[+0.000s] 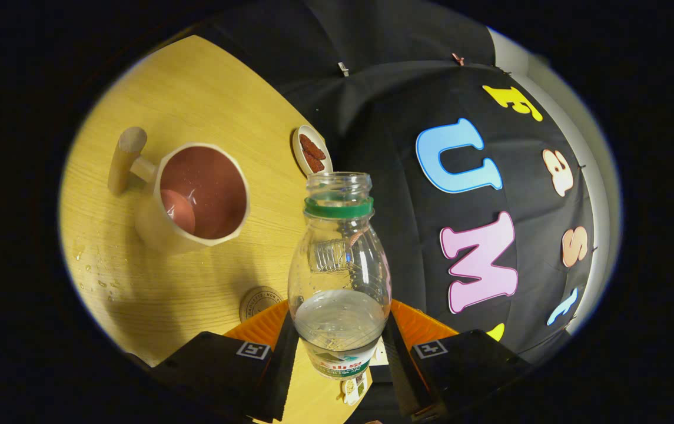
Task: Take the bottle from table, then pour the juice into the cup, finally place the bottle on the coaster
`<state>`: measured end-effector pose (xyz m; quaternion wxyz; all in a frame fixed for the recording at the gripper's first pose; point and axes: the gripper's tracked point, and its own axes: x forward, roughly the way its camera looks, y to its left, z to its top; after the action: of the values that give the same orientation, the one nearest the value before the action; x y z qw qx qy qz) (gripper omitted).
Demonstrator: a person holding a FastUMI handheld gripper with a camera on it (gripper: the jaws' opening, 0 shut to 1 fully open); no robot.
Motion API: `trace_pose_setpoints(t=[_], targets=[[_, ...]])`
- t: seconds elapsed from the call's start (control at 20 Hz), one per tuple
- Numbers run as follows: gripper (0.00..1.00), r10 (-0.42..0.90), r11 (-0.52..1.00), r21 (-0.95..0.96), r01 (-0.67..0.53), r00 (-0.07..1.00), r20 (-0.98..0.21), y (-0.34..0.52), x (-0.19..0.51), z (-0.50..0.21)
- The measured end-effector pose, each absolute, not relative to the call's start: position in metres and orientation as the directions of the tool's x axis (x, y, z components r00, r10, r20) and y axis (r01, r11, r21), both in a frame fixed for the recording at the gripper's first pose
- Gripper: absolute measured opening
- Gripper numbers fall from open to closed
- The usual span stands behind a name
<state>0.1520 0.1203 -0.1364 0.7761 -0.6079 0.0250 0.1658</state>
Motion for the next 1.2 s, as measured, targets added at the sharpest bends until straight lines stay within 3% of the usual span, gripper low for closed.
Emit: trace_pose_setpoints(t=[1.2], targets=[[0.73, 0.285, -0.147, -0.957, -0.25, 0.916, -0.283, 0.136, 0.165, -0.154]])
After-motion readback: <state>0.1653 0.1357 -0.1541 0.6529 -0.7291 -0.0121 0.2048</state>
